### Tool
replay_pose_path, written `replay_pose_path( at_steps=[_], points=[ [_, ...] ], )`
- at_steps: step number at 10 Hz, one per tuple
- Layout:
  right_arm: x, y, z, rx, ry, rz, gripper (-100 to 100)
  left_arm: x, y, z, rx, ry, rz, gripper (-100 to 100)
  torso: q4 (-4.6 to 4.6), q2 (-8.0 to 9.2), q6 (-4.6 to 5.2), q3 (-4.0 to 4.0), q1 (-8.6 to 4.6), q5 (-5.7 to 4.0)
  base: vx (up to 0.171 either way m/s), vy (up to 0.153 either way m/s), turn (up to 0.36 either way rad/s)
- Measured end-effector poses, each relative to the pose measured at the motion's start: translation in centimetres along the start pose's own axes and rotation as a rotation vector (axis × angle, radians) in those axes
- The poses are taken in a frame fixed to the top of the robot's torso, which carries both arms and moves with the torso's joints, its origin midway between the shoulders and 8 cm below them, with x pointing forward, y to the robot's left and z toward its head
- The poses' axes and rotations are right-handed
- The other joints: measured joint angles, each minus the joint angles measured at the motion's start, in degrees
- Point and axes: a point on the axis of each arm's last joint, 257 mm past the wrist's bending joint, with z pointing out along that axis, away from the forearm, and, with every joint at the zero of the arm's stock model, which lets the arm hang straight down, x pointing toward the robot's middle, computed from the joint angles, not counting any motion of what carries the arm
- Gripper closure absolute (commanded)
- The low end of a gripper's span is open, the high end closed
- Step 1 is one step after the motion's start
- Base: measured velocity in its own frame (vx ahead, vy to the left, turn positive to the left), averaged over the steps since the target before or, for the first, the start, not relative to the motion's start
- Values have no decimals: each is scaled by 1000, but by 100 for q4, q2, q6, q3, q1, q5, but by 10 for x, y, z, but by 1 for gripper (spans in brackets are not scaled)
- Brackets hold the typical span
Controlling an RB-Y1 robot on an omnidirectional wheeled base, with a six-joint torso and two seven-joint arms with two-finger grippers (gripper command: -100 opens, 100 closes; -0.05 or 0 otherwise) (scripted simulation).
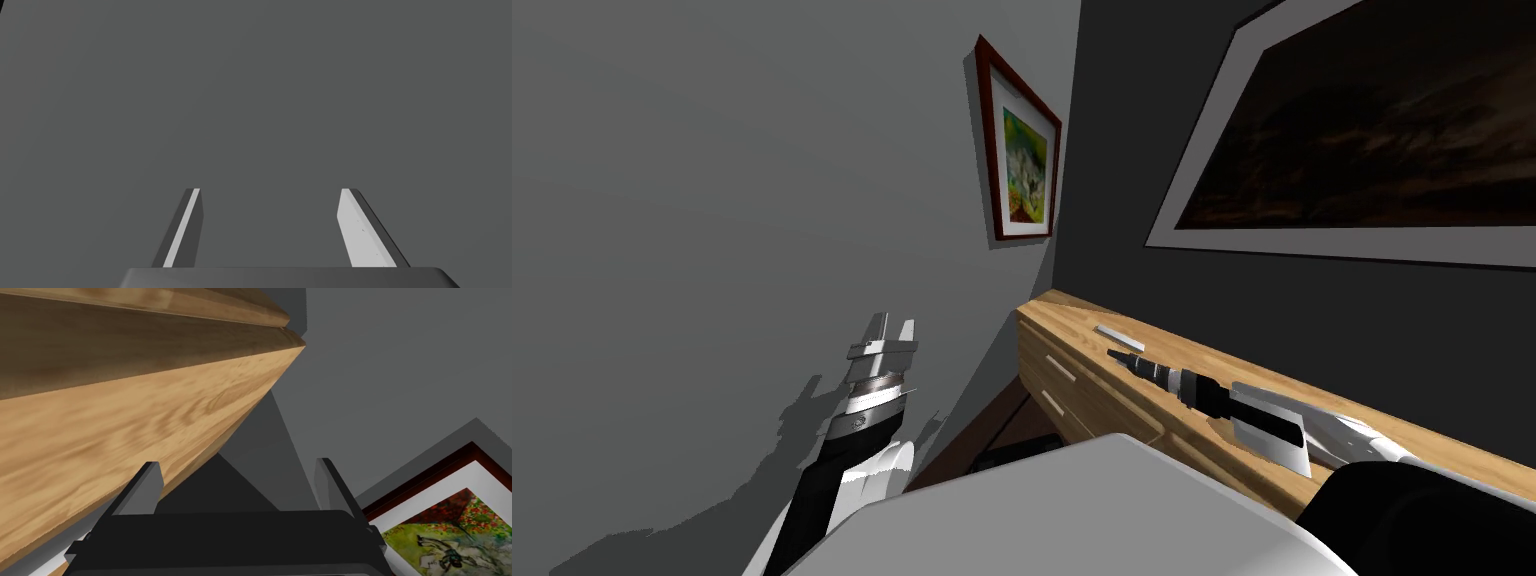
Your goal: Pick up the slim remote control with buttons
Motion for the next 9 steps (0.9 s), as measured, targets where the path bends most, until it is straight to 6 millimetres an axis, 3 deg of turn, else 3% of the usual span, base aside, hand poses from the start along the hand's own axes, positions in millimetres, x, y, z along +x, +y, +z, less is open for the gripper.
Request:
replay_pose_path(
  at_steps=[5, 9],
  points=[
    [-4, -33, -22, 115, 80, -43, -100, 0, 0, 0, 0, 0, 0, 0, -2, -5, -6, -3, 3, 1, -9, -18, 217],
    [-13, -61, -40, 205, 146, -90, -100, 0, 0, 0, 0, 0, 0, 0, -1, -6, 3, -4, -2, 0, -6, -23, 108]
  ],
)
